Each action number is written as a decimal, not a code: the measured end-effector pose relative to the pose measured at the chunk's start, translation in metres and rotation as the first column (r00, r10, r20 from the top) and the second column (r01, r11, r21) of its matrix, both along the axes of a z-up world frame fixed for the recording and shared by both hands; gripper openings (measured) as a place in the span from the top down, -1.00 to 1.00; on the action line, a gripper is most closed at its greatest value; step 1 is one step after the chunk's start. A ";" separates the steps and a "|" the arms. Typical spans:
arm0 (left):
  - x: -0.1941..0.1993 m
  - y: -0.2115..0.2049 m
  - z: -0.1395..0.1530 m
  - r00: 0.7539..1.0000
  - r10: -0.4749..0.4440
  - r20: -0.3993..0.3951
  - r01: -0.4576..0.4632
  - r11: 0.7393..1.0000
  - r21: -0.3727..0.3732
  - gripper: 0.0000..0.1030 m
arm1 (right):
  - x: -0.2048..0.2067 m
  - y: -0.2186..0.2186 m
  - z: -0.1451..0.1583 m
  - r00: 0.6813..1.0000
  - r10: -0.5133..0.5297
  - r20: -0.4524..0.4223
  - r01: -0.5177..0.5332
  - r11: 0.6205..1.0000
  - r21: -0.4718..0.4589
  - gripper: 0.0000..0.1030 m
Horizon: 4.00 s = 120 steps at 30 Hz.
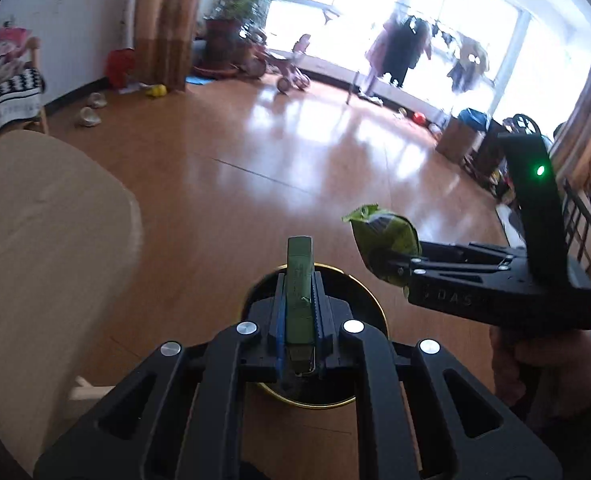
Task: Collect trash
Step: 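Carry both items over the black bin and open both tools to drop them, then grasp the red cigarette box with the left tool while the right tool grasps crumpled foil paper, then carry the red box and crumpled paper over the black bin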
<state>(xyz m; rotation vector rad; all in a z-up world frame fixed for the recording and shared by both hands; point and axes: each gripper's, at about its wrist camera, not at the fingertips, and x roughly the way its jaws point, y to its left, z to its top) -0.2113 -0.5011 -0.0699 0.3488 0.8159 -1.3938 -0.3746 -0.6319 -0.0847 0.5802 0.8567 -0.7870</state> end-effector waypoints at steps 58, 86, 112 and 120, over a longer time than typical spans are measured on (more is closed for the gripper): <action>0.252 0.366 0.069 0.607 0.775 0.176 -0.789 0.614 0.019 -0.78 | 0.321 0.255 0.085 0.797 0.592 0.118 -0.595 0.804 -0.010 -0.53; 0.358 0.493 0.001 0.489 0.835 0.252 -0.872 0.458 0.175 -0.72 | 0.484 0.402 0.016 0.657 0.748 -0.096 -0.752 0.658 -0.027 -0.12; 0.260 0.397 0.090 0.583 0.784 0.215 -0.804 0.594 0.013 -0.11 | 0.338 0.304 0.091 0.724 0.689 0.034 -0.679 0.720 -0.143 0.54; 0.189 0.257 0.092 0.763 0.613 0.206 -0.625 0.781 -0.010 -0.11 | 0.233 0.182 0.091 0.870 0.492 0.028 -0.480 0.859 -0.177 0.54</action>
